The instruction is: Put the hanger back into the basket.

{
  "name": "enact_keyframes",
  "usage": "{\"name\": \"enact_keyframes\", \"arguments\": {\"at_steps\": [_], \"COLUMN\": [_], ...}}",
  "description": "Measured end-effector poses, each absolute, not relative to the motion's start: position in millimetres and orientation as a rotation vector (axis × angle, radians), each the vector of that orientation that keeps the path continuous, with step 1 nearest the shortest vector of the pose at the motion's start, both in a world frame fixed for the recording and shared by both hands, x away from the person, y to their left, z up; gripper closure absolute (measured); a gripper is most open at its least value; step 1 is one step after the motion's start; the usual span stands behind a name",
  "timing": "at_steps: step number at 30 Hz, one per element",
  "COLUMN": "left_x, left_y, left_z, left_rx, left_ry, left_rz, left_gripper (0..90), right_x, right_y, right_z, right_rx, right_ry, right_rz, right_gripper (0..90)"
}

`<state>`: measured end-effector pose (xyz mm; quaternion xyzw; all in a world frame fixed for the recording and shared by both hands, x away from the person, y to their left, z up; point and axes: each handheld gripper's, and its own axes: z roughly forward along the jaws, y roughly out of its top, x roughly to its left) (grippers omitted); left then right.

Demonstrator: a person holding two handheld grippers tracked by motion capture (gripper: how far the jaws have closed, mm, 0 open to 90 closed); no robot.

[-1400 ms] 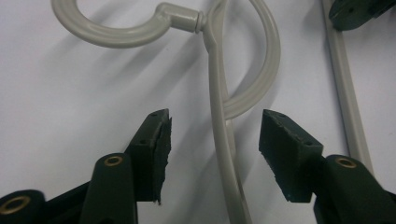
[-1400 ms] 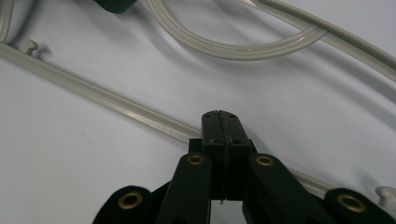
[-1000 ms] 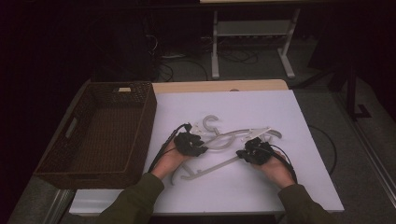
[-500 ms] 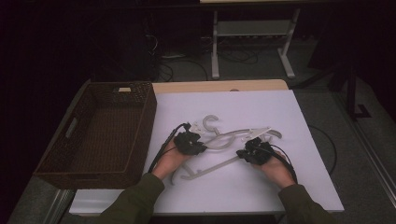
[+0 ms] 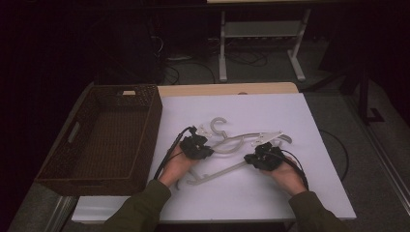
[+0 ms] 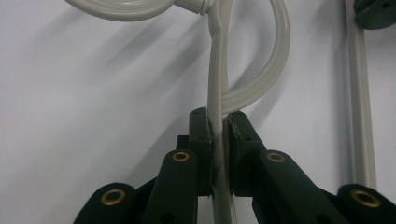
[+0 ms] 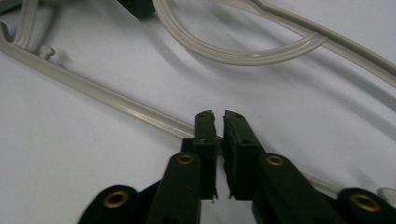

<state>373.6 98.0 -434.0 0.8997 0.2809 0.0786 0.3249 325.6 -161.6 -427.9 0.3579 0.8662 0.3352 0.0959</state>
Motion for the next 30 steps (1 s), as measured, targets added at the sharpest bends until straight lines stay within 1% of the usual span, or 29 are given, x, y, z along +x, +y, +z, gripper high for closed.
{"name": "enact_keyframes", "arguments": {"at_steps": [2, 3, 4, 5, 6, 8, 9, 10, 12, 13, 14, 18, 24, 30], "left_x": [374.3, 374.3, 374.2, 374.1, 374.2, 374.1, 374.1, 374.4, 374.2, 373.5, 373.8, 374.5, 372.1, 371.8], "left_y": [98.7, 98.7, 98.8, 98.8, 99.5, 100.0, 100.0, 100.6, 101.4, 101.2, 101.9, 103.9, 105.9, 106.0], "left_z": [-434.0, -434.0, -433.8, -433.4, -432.4, -431.6, -431.6, -430.9, -429.1, -428.5, -427.0, -420.6, -410.8, -398.9], "left_rx": [2.357, 2.357, 2.354, 2.35, 2.353, 2.349, 2.349, 2.348, 2.344, 2.331, 2.327, 2.322, 2.308, 2.292], "left_ry": [0.735, 0.735, 0.738, 0.739, 0.738, 0.74, 0.74, 0.739, 0.748, 0.761, 0.762, 0.76, 0.764, 0.784], "left_rz": [0.2, 0.2, 0.198, 0.198, 0.199, 0.203, 0.203, 0.209, 0.205, 0.209, 0.209, 0.222, 0.214, 0.22], "left_gripper": [82.2, 82.3, 82.3, 82.3, 82.3, 82.4, 82.4, 82.4, 82.5, 82.5, 82.5, 82.6, 82.6, 82.6], "right_x": [324.1, 324.1, 323.2, 322.1, 320.5, 319.0, 319.0, 317.1, 314.0, 312.0, 312.0, 300.9, 284.4, 275.5], "right_y": [-162.1, -162.1, -162.2, -162.6, -164.2, -165.9, -165.9, -169.6, -174.4, -177.4, -177.4, -193.0, -213.8, -227.7], "right_z": [-426.1, -426.1, -424.9, -423.6, -421.3, -419.6, -419.6, -416.9, -414.3, -413.7, -413.7, -407.8, -403.4, -403.4], "right_rx": [1.058, 1.058, 1.051, 1.052, 1.049, 1.063, 1.063, 1.053, 1.076, 1.082, 1.082, 1.069, 1.082, 1.102], "right_ry": [2.563, 2.563, 2.559, 2.547, 2.517, 2.487, 2.487, 2.473, 2.452, 2.431, 2.431, 2.358, 2.27, 2.229], "right_rz": [1.011, 1.011, 1.028, 1.044, 1.064, 1.102, 1.102, 1.132, 1.166, 1.189, 1.189, 1.277, 1.345, 1.363], "right_gripper": [75.4, 75.4, 72.1, 66.3, 54.1, 42.3, 42.3, 32.2, 22.8, 20.4, 20.4, 14.8, 14.5, 14.1]}}
